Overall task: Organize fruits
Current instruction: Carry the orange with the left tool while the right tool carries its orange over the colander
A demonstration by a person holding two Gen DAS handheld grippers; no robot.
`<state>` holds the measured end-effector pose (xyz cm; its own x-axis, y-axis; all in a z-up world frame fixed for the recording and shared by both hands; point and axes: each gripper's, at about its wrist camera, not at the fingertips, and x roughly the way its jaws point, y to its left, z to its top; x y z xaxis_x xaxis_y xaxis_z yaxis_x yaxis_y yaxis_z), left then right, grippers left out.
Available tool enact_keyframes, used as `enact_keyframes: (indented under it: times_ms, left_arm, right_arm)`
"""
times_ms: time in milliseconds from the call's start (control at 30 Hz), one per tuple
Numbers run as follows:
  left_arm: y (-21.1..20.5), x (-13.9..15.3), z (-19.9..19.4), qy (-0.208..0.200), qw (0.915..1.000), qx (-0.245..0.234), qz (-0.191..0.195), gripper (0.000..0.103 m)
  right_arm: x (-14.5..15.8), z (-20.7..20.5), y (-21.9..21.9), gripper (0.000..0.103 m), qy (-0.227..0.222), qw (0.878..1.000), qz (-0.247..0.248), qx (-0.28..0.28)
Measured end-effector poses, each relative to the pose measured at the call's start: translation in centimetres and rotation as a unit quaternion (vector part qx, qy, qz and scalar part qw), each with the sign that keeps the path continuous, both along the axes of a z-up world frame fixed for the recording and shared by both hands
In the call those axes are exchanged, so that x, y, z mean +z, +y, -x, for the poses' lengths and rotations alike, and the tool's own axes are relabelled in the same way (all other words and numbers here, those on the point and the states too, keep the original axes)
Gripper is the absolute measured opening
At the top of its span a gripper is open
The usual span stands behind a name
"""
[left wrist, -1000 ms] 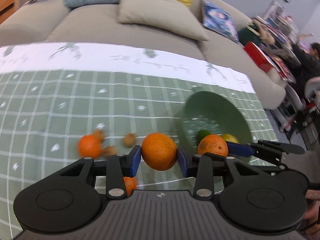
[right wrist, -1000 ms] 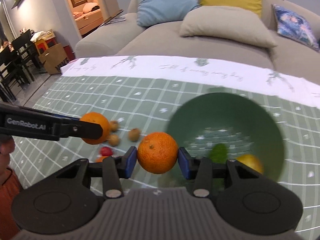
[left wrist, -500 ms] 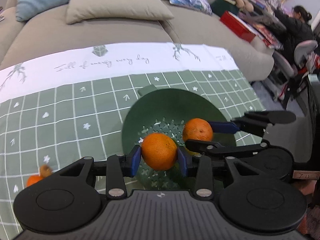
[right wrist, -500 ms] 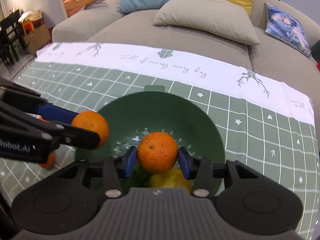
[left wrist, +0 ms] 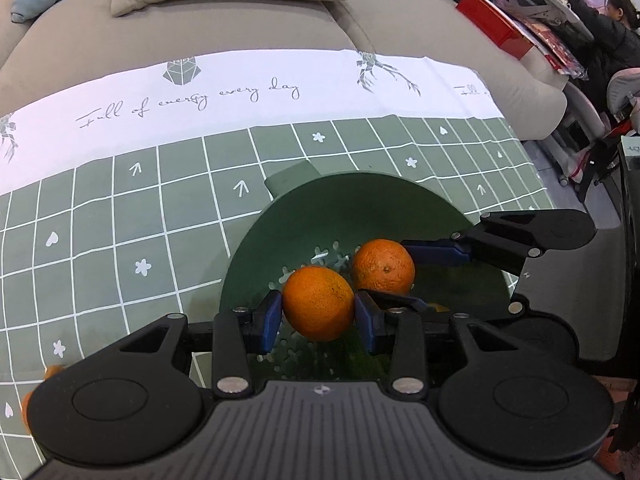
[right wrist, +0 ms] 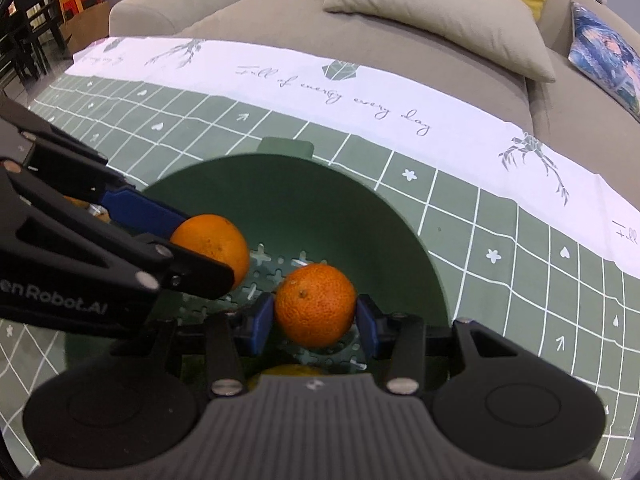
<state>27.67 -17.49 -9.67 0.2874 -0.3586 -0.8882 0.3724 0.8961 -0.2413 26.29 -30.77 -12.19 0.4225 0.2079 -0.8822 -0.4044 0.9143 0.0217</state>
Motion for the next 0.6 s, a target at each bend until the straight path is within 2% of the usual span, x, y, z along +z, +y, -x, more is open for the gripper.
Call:
enact_keyframes:
  times_ms: [233, 400, 500, 600]
  left_arm:
    - [-0.43, -0.95, -0.42, 0.007, 0.9999, 0.003, -0.013, 0.044]
    - [-0.59, -0.90, -0.39, 0.001, 0.9997, 0.001, -0.026, 0.045]
    - [-0.56, -0.82, -0.33, -0.002, 0.9994, 0.004, -0.034, 0.047]
    - [-0.02, -0.53, -0.32, 0.004, 0.9996, 0.011, -0.027, 0.047]
  right_arm:
    - [-0.42, -0.07, 0.66, 0.042, -0.007, 1.000, 0.025, 0.018]
    - [-0.40, -0.12, 0.69, 0.045, -0.007, 1.000, 0.025, 0.015]
    - [-0.26, -0.07, 0.80, 0.048, -0.007, 0.999, 0.030, 0.013]
    - [0.19, 0.15, 1.01, 0.057, -0.010, 0.999, 0.029, 0.011]
